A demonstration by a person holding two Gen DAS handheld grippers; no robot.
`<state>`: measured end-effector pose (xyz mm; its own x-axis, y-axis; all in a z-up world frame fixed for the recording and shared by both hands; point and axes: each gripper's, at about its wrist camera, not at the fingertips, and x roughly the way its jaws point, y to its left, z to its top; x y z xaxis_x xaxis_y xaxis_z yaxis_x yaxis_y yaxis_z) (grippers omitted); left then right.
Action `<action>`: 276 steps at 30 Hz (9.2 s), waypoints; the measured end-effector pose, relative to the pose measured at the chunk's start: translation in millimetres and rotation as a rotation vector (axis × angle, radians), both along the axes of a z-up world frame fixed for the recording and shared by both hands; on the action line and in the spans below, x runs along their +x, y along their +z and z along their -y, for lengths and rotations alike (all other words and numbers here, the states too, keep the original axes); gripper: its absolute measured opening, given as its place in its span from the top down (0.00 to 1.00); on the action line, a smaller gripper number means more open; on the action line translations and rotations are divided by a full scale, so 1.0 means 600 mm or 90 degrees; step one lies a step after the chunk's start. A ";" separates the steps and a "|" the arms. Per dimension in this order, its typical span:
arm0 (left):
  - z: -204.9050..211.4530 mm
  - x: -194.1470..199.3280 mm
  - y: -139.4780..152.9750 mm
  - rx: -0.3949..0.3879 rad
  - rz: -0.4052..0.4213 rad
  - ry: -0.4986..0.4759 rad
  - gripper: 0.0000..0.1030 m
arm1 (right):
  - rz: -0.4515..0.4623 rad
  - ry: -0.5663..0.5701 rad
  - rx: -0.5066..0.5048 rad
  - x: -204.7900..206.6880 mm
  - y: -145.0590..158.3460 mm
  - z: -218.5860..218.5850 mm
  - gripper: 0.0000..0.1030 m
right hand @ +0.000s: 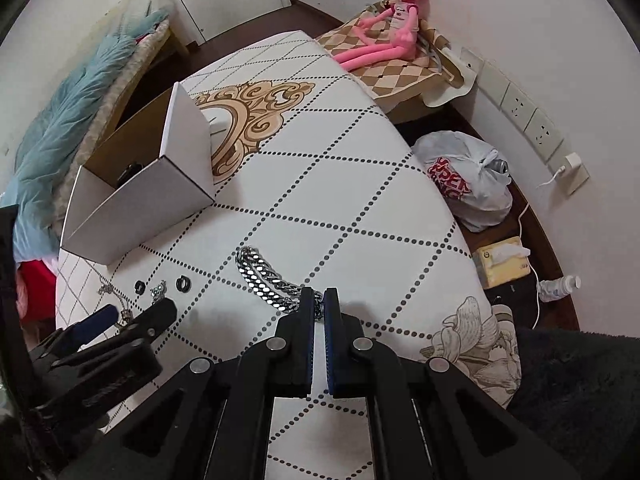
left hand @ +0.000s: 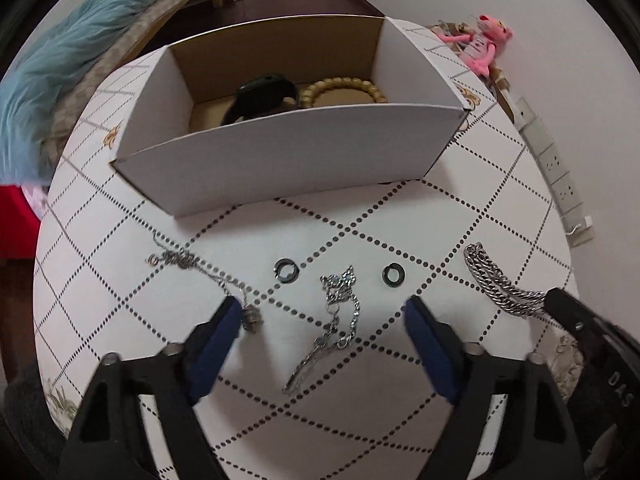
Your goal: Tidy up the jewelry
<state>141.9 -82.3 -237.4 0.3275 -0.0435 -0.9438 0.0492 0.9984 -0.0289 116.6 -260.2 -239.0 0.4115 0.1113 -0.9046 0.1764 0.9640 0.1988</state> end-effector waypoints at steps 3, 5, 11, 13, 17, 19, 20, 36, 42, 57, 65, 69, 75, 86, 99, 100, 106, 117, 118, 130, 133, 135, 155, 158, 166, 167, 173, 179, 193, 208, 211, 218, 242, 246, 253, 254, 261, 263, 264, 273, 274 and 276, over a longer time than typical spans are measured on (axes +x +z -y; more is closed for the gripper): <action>0.009 0.002 0.001 0.022 0.012 -0.015 0.35 | 0.001 -0.003 0.001 0.003 0.000 0.002 0.96; 0.014 0.004 0.003 0.040 0.025 -0.024 0.52 | -0.001 -0.005 0.003 0.004 -0.002 0.003 0.96; 0.008 0.007 -0.004 0.002 0.020 -0.042 0.95 | -0.003 -0.002 0.004 0.002 -0.004 -0.002 0.96; 0.002 0.002 0.001 -0.016 0.026 -0.036 0.96 | 0.000 -0.002 0.008 0.001 0.000 -0.003 0.96; -0.021 -0.016 0.031 -0.053 0.044 -0.028 0.96 | 0.013 0.004 0.019 -0.003 0.016 -0.006 0.96; -0.037 -0.025 0.052 -0.074 0.055 -0.020 0.96 | 0.019 0.008 0.026 -0.005 0.026 -0.009 0.96; -0.044 -0.030 0.060 -0.082 0.057 -0.016 0.96 | 0.023 0.011 0.032 -0.007 0.032 -0.011 0.96; -0.148 -0.047 0.221 -0.184 0.125 0.015 0.97 | 0.112 0.093 0.136 0.003 0.179 -0.057 1.00; -0.150 -0.005 0.284 -0.197 0.163 -0.007 0.97 | 0.149 0.147 0.138 0.043 0.247 -0.098 1.00; -0.219 0.015 0.206 -0.207 0.100 0.074 0.50 | 0.184 0.186 0.136 0.107 0.283 -0.147 1.00; -0.197 -0.025 0.073 -0.165 0.012 0.082 0.50 | 0.069 0.177 0.116 0.054 0.162 -0.133 1.00; -0.172 -0.034 0.031 -0.148 -0.010 0.066 0.50 | -0.017 0.148 0.137 0.045 0.068 -0.118 0.99; -0.127 -0.040 0.002 -0.085 -0.001 0.025 0.50 | -0.047 0.117 0.110 0.030 0.006 -0.101 0.99; -0.138 -0.061 0.016 -0.086 0.033 0.020 0.94 | -0.036 0.114 0.115 0.044 0.015 -0.106 0.90; -0.256 -0.092 0.034 -0.097 0.040 0.119 0.94 | -0.013 0.242 0.074 0.051 -0.021 -0.263 0.56; -0.259 -0.095 0.033 -0.099 0.039 0.122 0.94 | -0.009 0.249 0.061 0.051 -0.024 -0.272 0.60; -0.264 -0.096 0.036 -0.104 0.043 0.125 0.94 | 0.020 0.269 0.006 0.041 -0.041 -0.296 0.91; -0.222 -0.090 0.093 -0.130 0.084 0.084 0.94 | 0.100 0.206 0.099 0.010 0.062 -0.204 0.91; -0.217 -0.090 0.100 -0.131 0.090 0.079 0.94 | 0.108 0.204 0.100 0.009 0.074 -0.201 0.91; -0.172 -0.061 0.207 -0.154 0.158 0.025 0.94 | 0.201 0.194 0.136 0.021 0.230 -0.146 0.91; -0.163 -0.036 0.242 -0.159 0.181 0.008 0.94 | 0.226 0.200 0.141 0.041 0.272 -0.143 0.91; -0.160 -0.012 0.262 -0.166 0.191 -0.004 0.94 | 0.239 0.208 0.137 0.063 0.296 -0.144 0.91; -0.177 0.240 0.124 -0.165 -0.033 0.024 0.81 | -0.008 0.241 0.111 0.318 0.144 -0.194 0.90; -0.190 0.241 0.132 -0.145 -0.014 0.047 0.18 | -0.008 0.238 0.090 0.318 0.140 -0.190 0.78; -0.215 0.226 0.150 -0.073 0.018 0.083 0.01 | -0.004 0.236 0.029 0.290 0.145 -0.190 0.35; -0.216 0.223 0.151 -0.064 0.021 0.086 0.01 | -0.006 0.235 0.016 0.285 0.142 -0.191 0.29; -0.219 0.183 0.151 0.006 0.056 0.104 0.01 | -0.026 0.231 -0.073 0.249 0.115 -0.199 0.07; -0.211 0.146 0.137 0.035 0.054 0.106 0.01 | -0.032 0.225 -0.109 0.221 0.091 -0.202 0.05; -0.200 0.094 0.150 0.073 0.061 0.123 0.01 | -0.014 0.208 -0.129 0.191 0.108 -0.192 0.05; -0.191 0.016 0.222 0.075 0.120 0.140 0.01 | 0.079 0.194 -0.149 0.115 0.201 -0.177 0.05; -0.188 0.000 0.237 0.071 0.130 0.138 0.01 | 0.099 0.192 -0.153 0.096 0.221 -0.174 0.05; -0.188 -0.032 0.271 0.068 0.167 0.140 0.01 | 0.121 0.191 -0.131 0.057 0.254 -0.169 0.05; -0.201 -0.035 0.035 0.134 0.021 0.160 0.01 | 0.057 0.229 -0.091 0.054 -0.040 -0.206 0.66; -0.180 -0.033 0.028 0.116 0.014 0.140 0.01 | 0.062 0.228 -0.104 0.053 -0.038 -0.202 0.88; -0.112 -0.026 0.011 0.029 0.010 0.069 0.01 | 0.043 0.157 -0.075 0.041 -0.033 -0.129 0.88; -0.102 -0.025 0.010 0.024 0.012 0.059 0.01 | 0.042 0.148 -0.073 0.039 -0.032 -0.119 0.88; -0.033 -0.007 -0.013 0.013 -0.006 -0.013 0.36 | 0.034 0.112 -0.062 0.029 -0.036 -0.083 0.88; -0.023 -0.004 -0.012 0.015 0.012 -0.026 0.44 | 0.033 0.105 -0.058 0.029 -0.035 -0.080 0.87; -0.021 -0.004 -0.011 0.016 0.016 -0.030 0.53 | 0.033 0.104 -0.057 0.029 -0.036 -0.078 0.87; -0.022 0.009 -0.001 -0.038 0.020 -0.044 0.94 | 0.037 0.097 -0.046 0.028 -0.032 -0.074 0.87; -0.027 0.005 0.003 -0.043 0.022 -0.044 0.94 | 0.039 0.096 -0.043 0.028 -0.030 -0.074 0.87; -0.030 0.002 0.012 -0.054 0.026 -0.047 0.94 | 0.044 0.095 -0.037 0.028 -0.024 -0.074 0.87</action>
